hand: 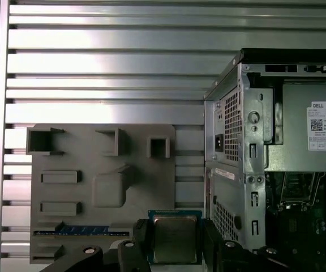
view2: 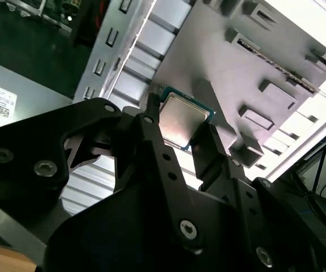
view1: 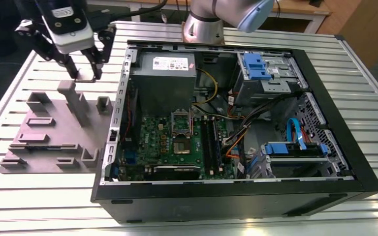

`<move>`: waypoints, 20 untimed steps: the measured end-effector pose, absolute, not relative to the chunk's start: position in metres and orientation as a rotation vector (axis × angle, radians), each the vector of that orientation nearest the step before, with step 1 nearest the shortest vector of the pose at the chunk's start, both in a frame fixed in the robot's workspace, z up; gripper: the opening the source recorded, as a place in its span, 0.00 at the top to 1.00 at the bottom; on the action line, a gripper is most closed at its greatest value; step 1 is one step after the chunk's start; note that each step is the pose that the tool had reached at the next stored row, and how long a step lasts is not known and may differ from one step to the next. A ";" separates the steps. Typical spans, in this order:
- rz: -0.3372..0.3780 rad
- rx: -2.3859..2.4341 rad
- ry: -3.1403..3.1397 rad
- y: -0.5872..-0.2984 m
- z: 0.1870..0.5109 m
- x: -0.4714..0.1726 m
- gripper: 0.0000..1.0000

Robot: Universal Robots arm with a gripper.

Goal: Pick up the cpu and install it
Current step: 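Pick up the cpu and move it towards the insertion slot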

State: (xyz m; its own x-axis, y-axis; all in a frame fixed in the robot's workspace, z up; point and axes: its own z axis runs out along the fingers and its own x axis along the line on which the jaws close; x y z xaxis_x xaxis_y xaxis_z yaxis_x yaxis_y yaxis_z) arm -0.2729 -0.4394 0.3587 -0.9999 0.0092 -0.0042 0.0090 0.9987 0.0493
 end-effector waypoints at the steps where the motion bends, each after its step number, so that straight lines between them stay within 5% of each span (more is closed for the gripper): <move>1: 0.077 0.014 3.136 -0.439 0.359 -0.269 0.53; 20: 0.078 0.015 3.143 -0.439 0.359 -0.193 0.53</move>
State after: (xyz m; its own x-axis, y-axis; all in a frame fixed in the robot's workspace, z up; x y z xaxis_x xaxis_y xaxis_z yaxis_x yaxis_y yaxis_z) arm -0.1933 -0.4394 0.3586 -1.0000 0.0093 0.0028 0.0094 0.9987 0.0493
